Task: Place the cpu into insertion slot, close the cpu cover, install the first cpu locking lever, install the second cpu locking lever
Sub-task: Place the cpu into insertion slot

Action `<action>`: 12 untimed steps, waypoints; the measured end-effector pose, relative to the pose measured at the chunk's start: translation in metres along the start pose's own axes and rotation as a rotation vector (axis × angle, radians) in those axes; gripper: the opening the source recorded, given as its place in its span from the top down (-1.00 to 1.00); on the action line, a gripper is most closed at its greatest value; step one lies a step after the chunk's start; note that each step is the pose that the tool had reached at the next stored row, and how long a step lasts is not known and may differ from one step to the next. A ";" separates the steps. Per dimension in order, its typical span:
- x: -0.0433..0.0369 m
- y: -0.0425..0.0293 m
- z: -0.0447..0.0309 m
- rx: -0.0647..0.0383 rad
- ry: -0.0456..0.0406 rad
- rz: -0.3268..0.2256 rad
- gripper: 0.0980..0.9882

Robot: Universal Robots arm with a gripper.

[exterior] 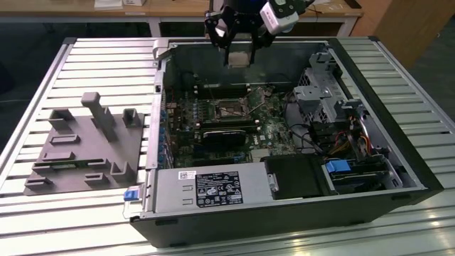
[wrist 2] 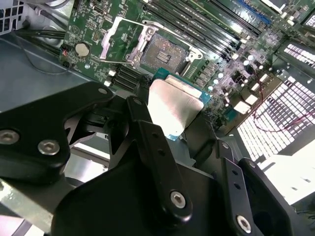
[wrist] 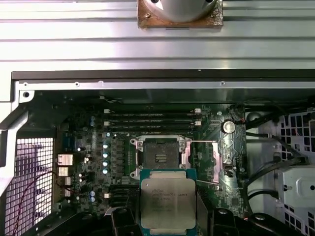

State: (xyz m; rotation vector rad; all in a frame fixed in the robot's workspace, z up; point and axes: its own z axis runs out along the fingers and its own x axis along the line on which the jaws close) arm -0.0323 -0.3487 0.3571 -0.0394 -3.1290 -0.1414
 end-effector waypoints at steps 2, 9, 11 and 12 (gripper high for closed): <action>0.0000 -0.0001 0.0016 -0.001 -0.0008 0.000 0.01; 0.0000 -0.0007 0.0077 -0.002 -0.0094 -0.001 0.01; 0.0000 -0.0008 0.0095 -0.003 -0.0176 -0.002 0.01; 0.0000 -0.0009 0.0103 -0.003 -0.0220 -0.002 0.01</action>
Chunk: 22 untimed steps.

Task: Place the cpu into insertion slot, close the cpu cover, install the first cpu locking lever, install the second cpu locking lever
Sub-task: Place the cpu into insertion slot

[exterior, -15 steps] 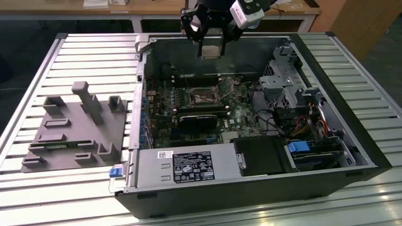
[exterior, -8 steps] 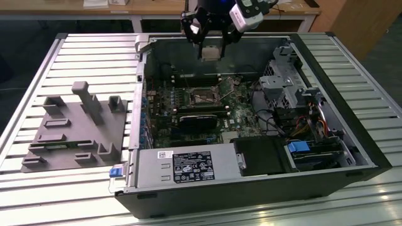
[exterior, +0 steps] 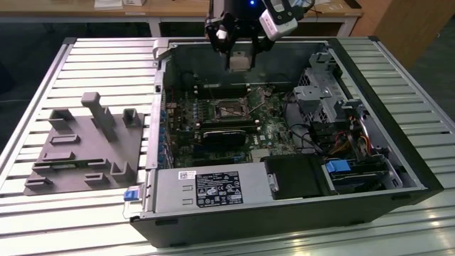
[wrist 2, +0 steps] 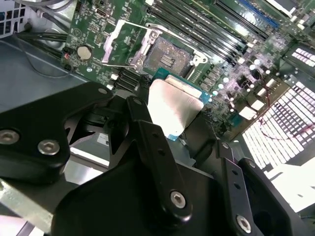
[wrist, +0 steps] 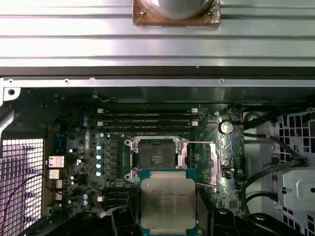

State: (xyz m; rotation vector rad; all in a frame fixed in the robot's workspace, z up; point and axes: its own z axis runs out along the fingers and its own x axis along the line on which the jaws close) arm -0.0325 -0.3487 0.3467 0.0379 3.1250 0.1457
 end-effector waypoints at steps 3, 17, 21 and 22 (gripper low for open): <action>0.0004 -0.0004 0.0045 -0.001 -0.0129 -0.001 0.01; 0.0058 -0.0026 0.0263 0.009 -0.0159 -0.002 0.01; 0.0060 -0.0031 0.0317 0.009 -0.0159 -0.002 0.01; 0.0060 -0.0032 0.0332 0.010 -0.0160 -0.002 0.01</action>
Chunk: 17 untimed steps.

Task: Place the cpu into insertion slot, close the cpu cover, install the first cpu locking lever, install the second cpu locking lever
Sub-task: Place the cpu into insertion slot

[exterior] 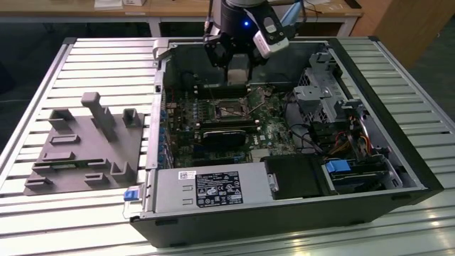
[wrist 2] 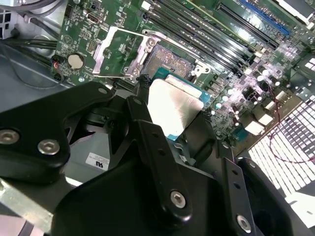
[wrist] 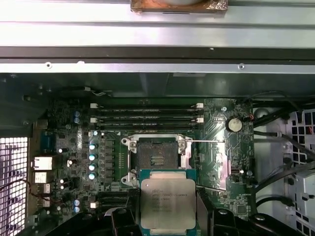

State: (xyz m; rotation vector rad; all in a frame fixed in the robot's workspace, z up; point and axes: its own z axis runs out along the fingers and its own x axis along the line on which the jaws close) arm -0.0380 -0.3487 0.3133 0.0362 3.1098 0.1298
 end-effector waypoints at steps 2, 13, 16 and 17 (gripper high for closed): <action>0.0001 0.0000 0.0029 0.001 0.0001 0.000 0.01; 0.0005 0.0009 0.0168 0.008 -0.0001 0.000 0.01; 0.0006 0.0008 0.0199 0.008 -0.0001 0.000 0.01; 0.0006 0.0008 0.0211 0.008 -0.0001 0.000 0.01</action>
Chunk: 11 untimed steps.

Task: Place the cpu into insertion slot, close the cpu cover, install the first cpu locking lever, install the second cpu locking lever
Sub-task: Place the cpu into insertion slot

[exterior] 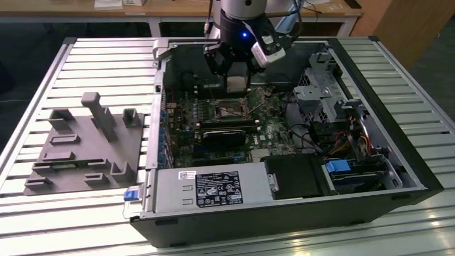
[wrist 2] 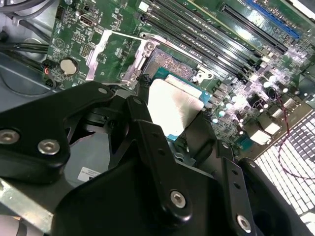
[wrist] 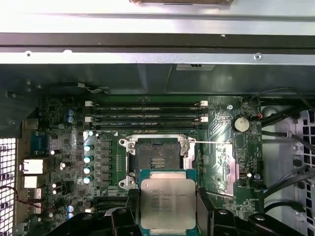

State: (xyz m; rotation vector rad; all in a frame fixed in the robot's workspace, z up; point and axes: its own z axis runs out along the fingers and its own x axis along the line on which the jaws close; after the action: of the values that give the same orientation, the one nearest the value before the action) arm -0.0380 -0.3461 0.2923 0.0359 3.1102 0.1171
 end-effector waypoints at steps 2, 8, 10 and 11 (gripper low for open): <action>0.0001 0.0000 0.0024 0.000 0.0000 0.000 0.01; 0.0003 0.0002 0.0085 0.004 0.0000 0.000 0.01; 0.0003 0.0001 0.0102 0.005 0.0000 0.000 0.01; 0.0004 0.0001 0.0111 0.006 -0.0001 0.000 0.01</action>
State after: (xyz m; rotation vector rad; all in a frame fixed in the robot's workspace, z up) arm -0.0380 -0.3451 0.2812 0.0360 3.1105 0.1083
